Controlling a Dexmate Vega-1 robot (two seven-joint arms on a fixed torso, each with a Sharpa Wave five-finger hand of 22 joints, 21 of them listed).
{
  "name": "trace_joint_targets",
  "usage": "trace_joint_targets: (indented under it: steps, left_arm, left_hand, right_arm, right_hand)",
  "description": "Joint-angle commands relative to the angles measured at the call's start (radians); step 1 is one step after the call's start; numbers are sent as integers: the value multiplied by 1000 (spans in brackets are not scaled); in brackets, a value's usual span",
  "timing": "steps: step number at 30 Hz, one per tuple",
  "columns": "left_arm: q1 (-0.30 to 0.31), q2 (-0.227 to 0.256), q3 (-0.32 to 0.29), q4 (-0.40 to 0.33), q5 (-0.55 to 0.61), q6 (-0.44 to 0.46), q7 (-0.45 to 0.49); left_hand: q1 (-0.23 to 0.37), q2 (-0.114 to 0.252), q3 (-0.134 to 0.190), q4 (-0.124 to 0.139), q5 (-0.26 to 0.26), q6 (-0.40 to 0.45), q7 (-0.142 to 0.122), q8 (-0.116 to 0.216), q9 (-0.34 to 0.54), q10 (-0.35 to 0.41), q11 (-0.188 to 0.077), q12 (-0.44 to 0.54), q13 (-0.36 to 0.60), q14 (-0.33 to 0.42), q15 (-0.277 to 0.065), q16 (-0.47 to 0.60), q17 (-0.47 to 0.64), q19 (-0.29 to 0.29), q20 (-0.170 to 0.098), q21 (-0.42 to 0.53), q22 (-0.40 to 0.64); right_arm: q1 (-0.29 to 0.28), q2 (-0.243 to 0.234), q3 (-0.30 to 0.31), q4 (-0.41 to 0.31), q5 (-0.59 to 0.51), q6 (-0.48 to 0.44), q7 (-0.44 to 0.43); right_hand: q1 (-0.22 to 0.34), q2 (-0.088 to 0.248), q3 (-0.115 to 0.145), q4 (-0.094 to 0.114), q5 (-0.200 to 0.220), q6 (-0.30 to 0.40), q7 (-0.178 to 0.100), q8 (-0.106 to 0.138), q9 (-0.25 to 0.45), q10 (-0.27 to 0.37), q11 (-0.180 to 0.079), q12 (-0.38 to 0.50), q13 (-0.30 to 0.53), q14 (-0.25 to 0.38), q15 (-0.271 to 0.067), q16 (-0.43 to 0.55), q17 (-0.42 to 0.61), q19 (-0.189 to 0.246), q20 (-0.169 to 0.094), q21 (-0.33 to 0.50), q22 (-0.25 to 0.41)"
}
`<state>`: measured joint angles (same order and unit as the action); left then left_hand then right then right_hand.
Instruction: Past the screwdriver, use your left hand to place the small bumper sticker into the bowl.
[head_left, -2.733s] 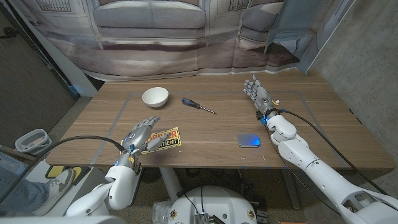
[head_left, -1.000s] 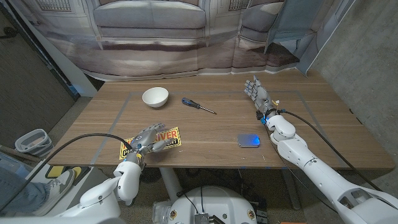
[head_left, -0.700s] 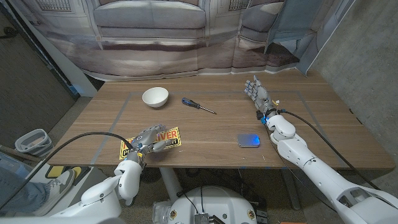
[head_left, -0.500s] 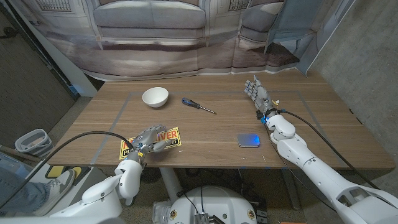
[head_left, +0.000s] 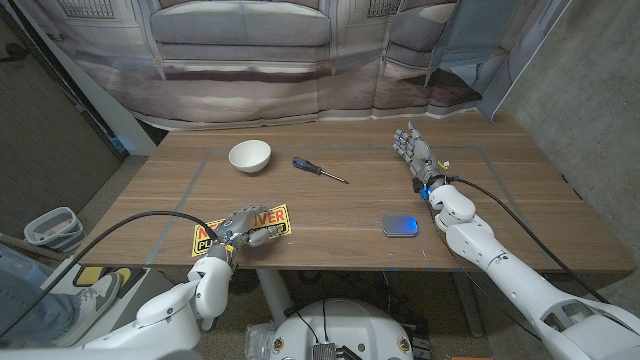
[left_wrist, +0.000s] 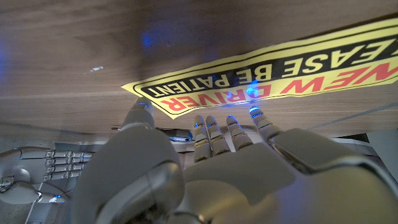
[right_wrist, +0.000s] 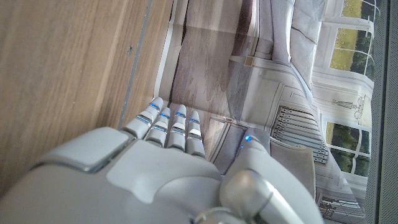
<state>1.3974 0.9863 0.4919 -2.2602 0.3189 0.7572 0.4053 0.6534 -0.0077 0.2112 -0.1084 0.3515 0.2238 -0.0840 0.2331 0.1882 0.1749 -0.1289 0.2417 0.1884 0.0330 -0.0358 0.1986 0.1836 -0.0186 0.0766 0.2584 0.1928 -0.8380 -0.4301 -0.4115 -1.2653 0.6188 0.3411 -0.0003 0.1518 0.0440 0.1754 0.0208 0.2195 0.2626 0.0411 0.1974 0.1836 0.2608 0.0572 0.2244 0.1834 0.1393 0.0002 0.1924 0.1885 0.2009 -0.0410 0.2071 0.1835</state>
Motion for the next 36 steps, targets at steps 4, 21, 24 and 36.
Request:
trace_joint_targets:
  steps: [4, 21, 24, 36]
  left_arm:
    - [-19, 0, 30, -5, -5, 27, -1]
    - [-59, -9, 82, -10, 25, 100, -16]
    - [-66, -17, 95, -10, 39, 121, -8]
    - [-73, -42, 108, -8, 50, 142, 24]
  left_hand:
    - [15, 5, 1, -4, 3, 17, 0, 6, 3, 18, -4, 5, 3, 13, -39, 4, 2, 7, -3, -6, 4]
    - [154, 49, 49, -50, -5, 74, 13, 7, 4, 62, -6, -6, 5, 89, -40, 17, 4, 145, -76, 45, 11]
    - [208, 70, 72, -59, -13, 96, 19, 10, 5, 80, -2, -6, 6, 120, -40, 23, 9, 174, -93, 58, 13]
    - [363, 128, 140, -70, -68, 117, 27, 6, 8, 116, -1, -11, 7, 178, -38, 30, 19, 225, -99, 85, 16]
  right_arm:
    - [-9, -4, 3, -1, 6, 2, 6]
    - [-19, -12, 3, -12, 6, -9, 2]
    - [-18, -11, 2, -8, 7, -8, 6]
    - [-13, -11, 3, -2, 14, -12, 14]
  right_hand:
    - [6, 2, 0, -1, 1, 6, 2, 0, 4, 10, 0, -5, 4, 9, 1, -1, 2, 9, -20, -1, 4]
    - [6, 3, -1, -2, 1, 5, 0, 0, 4, 9, -1, -6, 4, 9, 1, -1, 2, 10, -21, -1, 4]
    - [6, 3, -1, -2, 1, 6, 0, 0, 4, 9, -1, -6, 4, 9, 1, -1, 2, 10, -21, -1, 4]
    - [6, 3, -2, -2, 0, 6, 1, 0, 4, 9, 3, -6, 4, 9, 3, -1, 2, 10, -20, -1, 4]
